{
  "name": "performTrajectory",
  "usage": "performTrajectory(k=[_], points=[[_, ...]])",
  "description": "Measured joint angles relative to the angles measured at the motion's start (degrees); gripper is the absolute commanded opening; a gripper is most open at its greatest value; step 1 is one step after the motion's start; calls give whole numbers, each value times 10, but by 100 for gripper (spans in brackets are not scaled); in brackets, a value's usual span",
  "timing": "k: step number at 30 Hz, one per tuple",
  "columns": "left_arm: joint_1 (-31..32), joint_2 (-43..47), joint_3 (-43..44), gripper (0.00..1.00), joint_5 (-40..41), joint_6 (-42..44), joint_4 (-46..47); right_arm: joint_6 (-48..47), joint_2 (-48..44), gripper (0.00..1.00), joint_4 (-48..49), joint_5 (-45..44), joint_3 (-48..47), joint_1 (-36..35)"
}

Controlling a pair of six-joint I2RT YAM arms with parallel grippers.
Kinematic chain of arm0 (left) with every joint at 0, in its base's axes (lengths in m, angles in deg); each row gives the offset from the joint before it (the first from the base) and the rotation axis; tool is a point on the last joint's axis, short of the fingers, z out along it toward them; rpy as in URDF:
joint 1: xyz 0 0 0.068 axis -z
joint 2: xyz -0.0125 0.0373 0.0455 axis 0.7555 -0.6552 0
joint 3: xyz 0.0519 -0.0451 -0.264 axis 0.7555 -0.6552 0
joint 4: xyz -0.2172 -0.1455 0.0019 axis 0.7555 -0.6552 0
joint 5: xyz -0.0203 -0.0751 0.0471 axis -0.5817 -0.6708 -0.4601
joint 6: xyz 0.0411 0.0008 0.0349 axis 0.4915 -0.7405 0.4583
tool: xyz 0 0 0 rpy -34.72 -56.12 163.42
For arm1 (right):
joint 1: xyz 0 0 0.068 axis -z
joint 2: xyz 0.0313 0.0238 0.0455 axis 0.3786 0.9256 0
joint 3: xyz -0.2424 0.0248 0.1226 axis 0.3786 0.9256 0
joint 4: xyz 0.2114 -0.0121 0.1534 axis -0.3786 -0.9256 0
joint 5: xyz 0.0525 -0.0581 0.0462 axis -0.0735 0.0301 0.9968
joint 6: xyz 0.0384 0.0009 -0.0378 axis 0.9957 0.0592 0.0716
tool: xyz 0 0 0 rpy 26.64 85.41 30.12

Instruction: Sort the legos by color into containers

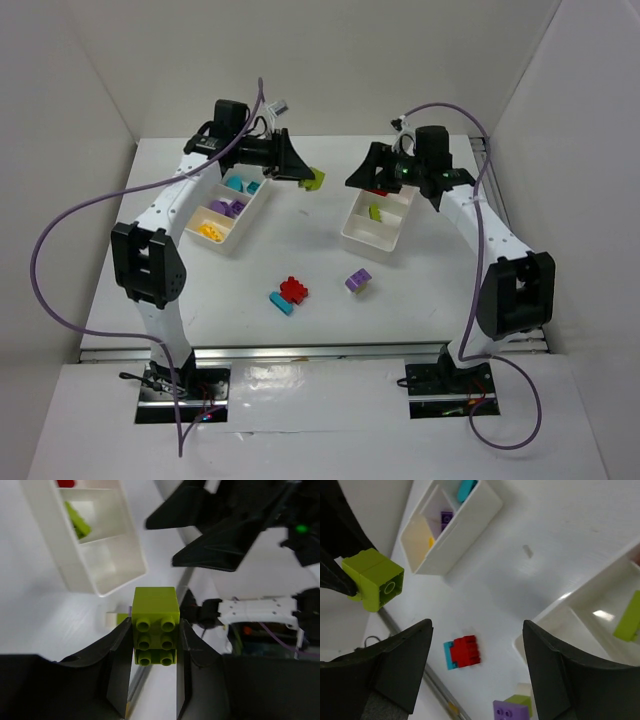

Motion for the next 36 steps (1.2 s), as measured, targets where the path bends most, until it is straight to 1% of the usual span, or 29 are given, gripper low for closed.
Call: performTrajectory(k=[4,6,10,11,13,16,21,23,25,30,31,34,35,36], points=[[0,-2,-2,0,-90,-37,73,20,0,82,48,86,14,2],[0,-1,-17,0,-128,-70,138,35,0,82,90,133,19,3],[1,0,-57,0,-170,-125,228,75,0,84,169,210,27,3],[1,0,-64,0,-177,-136,237,82,0,86,187,224,28,2],[3,0,-67,0,-188,-149,253,97,0,87,215,251,28,0],[4,0,-67,0,-200,-157,277,109,4,87,237,280,23,-7],[7,0,-66,0,-206,-176,304,119,28,87,254,302,8,-29],[9,0,-66,0,-208,-178,304,121,36,84,254,306,7,-35],[11,0,-66,0,-208,-178,304,121,42,76,254,308,5,-41],[19,0,-66,0,-210,-180,311,132,49,61,261,314,-5,-46],[20,0,-66,0,-209,-180,312,135,49,53,264,316,-6,-47],[19,0,-66,0,-212,-175,313,149,49,33,278,324,-6,-50],[19,0,-66,0,-213,-171,316,156,49,23,279,325,-6,-50],[19,0,-66,0,-213,-167,316,158,49,19,281,326,-6,-50]])
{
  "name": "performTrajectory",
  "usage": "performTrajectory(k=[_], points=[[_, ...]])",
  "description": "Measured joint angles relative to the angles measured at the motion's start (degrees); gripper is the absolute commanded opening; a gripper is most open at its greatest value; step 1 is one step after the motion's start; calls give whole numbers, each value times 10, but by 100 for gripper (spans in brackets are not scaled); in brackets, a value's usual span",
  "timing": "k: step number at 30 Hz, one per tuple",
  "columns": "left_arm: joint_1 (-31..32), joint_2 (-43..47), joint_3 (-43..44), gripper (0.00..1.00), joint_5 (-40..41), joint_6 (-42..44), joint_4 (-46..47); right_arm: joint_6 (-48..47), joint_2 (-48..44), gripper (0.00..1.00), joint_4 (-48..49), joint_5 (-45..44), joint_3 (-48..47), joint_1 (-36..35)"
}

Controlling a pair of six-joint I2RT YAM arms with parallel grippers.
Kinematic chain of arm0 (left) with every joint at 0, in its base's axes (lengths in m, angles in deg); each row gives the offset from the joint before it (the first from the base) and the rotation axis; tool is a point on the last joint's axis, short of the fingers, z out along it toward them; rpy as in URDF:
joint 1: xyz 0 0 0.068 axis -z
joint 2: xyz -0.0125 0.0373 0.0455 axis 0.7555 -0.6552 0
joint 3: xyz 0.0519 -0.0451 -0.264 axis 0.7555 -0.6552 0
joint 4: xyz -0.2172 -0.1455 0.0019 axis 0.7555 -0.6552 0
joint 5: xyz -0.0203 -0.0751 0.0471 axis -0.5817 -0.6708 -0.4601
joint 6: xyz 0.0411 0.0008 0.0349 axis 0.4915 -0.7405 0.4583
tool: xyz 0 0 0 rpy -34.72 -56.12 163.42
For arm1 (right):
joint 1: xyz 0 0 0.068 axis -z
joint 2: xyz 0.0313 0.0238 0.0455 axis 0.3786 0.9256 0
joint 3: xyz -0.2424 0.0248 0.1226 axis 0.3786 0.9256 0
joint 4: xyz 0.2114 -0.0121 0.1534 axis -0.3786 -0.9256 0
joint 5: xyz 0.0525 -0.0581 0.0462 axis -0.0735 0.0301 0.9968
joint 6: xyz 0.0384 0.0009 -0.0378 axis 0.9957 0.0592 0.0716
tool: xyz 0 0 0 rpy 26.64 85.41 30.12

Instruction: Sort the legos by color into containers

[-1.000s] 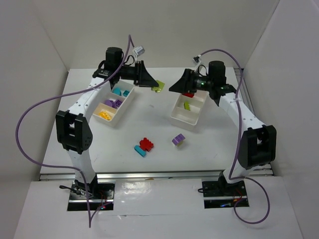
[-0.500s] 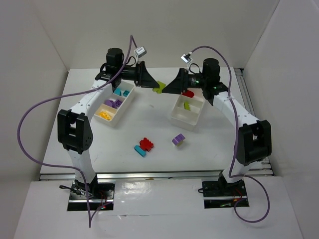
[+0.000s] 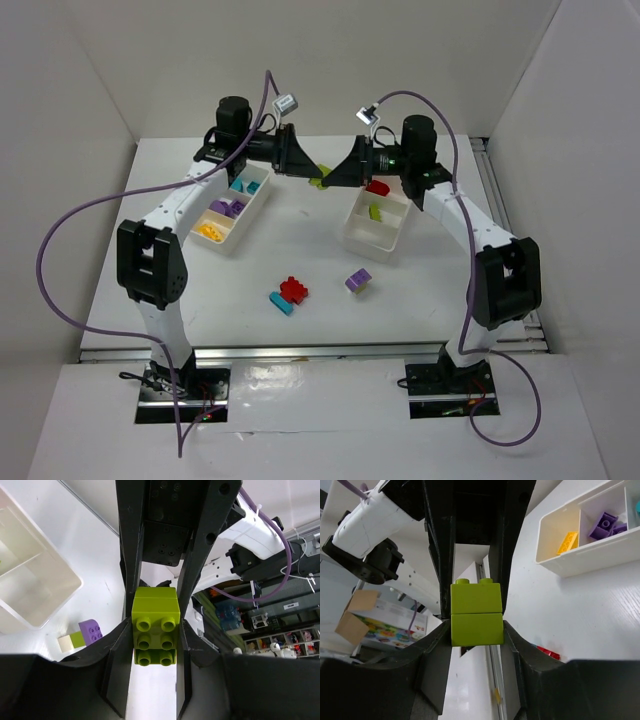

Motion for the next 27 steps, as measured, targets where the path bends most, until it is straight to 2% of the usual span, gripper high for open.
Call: performTrajectory(k=[3,7,12,15,19,23,27], points=[[0,0,0,0,-1,2,0,0,0,14,-2,0,0,4],[-4,0,0,0,13,4,-1,-7,-1,13,-10,-4,6,13],[-29,0,1,0,31,2,-17,-74,-7,13,-103,-66,17,59],[-41,0,2,0,50,4,-35,-105,-7,13,-166,-140,17,80],[-36,-5,24,0,99,27,-90,-128,-8,13,-255,-319,12,72],[-11,-24,73,0,184,69,-178,-133,-7,13,-323,-489,5,57],[18,-61,135,0,273,109,-268,-137,-1,14,-356,-583,3,54]])
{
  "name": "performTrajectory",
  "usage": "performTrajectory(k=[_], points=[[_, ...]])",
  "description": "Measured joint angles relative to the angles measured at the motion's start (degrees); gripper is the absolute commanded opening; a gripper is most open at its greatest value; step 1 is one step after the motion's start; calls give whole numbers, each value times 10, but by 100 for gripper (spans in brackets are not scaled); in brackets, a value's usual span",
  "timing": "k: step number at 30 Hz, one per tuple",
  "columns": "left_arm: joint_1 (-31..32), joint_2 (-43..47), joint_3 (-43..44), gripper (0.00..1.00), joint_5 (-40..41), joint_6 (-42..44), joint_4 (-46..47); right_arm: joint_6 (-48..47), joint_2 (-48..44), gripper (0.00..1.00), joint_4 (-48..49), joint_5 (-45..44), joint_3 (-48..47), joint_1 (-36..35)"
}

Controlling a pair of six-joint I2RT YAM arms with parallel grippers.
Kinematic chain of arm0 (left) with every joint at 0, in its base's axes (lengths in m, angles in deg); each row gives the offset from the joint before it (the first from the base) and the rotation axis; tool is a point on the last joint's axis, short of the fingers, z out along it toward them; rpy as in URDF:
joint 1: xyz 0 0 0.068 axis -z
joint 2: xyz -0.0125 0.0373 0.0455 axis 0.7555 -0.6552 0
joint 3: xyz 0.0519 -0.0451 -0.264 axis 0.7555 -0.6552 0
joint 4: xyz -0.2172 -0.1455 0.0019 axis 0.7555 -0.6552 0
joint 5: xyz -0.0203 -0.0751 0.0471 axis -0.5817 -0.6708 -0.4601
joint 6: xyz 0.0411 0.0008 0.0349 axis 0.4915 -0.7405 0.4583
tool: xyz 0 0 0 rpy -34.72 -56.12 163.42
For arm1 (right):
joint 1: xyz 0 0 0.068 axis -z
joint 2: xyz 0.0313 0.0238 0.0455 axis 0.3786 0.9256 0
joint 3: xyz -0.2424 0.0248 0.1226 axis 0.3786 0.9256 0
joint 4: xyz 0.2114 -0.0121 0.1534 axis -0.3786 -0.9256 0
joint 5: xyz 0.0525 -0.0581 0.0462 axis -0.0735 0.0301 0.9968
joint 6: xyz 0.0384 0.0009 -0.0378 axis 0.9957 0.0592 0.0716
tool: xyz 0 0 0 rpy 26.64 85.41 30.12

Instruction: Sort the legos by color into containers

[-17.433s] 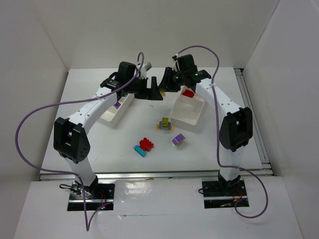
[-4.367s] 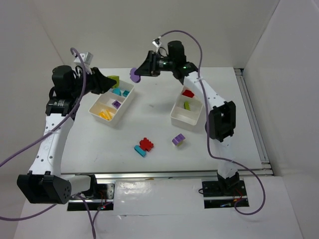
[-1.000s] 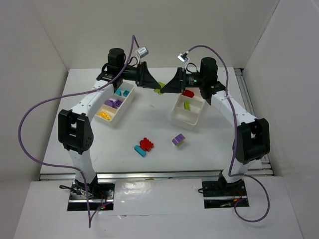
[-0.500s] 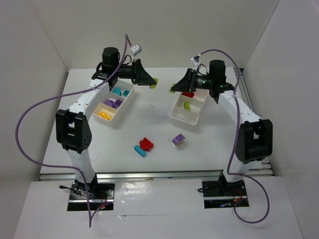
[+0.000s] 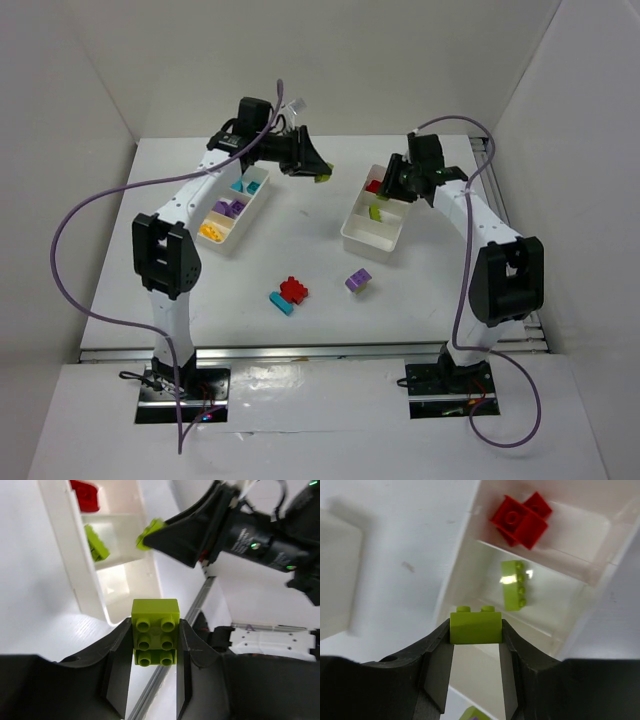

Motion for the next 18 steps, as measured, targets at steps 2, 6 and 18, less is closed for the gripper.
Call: performTrajectory(k=[2,6,18], points=[[10,-10,4,0,29,11,-28,-3,7,17,-10,-30,0,-1],[31,-28,10,0,75,17,-74,-5,20,23,-20,-72,1,-1],[73,-119,114,0,123,23,-107,-11,25,75,-31,-112,2,-7]])
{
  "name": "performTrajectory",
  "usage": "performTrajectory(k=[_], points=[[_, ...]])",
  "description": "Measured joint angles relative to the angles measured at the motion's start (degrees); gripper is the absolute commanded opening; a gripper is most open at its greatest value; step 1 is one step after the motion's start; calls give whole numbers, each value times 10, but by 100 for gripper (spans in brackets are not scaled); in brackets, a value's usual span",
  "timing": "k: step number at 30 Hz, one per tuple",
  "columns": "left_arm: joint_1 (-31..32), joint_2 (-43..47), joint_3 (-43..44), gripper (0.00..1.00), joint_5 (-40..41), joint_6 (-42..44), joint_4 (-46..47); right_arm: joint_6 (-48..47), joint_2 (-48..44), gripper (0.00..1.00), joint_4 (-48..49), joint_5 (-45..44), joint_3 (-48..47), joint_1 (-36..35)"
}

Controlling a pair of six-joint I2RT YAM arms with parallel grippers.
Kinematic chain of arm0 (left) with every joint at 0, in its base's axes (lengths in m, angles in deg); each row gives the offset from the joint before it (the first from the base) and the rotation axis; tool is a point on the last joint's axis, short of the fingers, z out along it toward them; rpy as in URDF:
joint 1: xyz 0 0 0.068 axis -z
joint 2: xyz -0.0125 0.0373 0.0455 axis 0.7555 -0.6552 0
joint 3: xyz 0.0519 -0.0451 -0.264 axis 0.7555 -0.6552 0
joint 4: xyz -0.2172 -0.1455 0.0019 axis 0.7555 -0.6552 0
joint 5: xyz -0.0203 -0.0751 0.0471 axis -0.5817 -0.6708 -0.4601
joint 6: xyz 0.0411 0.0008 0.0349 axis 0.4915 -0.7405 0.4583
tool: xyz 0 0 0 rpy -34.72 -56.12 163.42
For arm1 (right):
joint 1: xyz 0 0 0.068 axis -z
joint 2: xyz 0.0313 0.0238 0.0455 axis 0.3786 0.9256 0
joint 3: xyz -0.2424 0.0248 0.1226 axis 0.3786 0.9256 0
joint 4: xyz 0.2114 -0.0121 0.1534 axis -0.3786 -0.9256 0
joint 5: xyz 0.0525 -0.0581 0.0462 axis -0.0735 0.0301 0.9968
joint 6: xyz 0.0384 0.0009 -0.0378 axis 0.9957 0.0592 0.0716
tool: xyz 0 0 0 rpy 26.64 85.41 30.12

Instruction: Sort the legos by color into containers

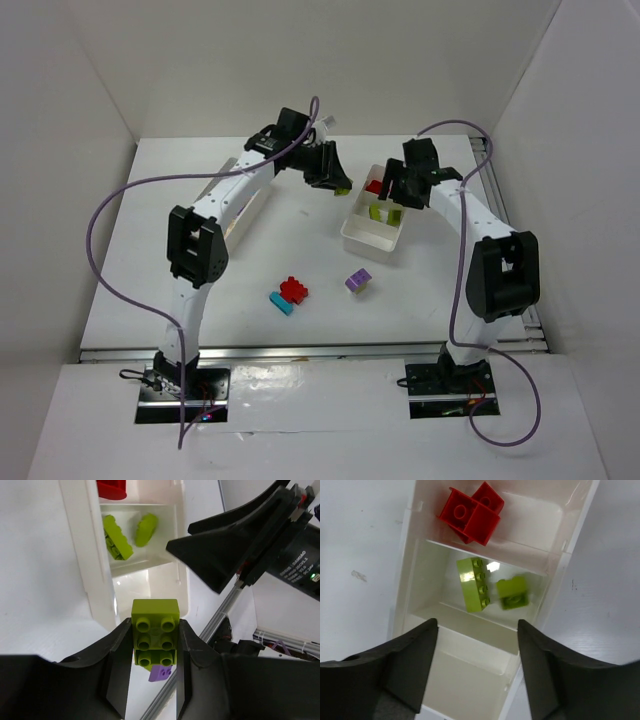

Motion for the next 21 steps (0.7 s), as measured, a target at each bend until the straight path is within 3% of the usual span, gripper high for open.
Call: performTrajectory(k=[9,15,19,21], points=[[25,-84,85,0,-13,-31,22,4,-24,74,-26,-37,6,4],[42,-142,112,1,-33,-78,83,17,-159,74,-24,-76,52,49],[54,-176,118,15,-48,-116,131,22,-225,74,-22,-96,61,80],[59,-191,120,32,-54,-132,153,22,-241,74,-23,-100,64,87]])
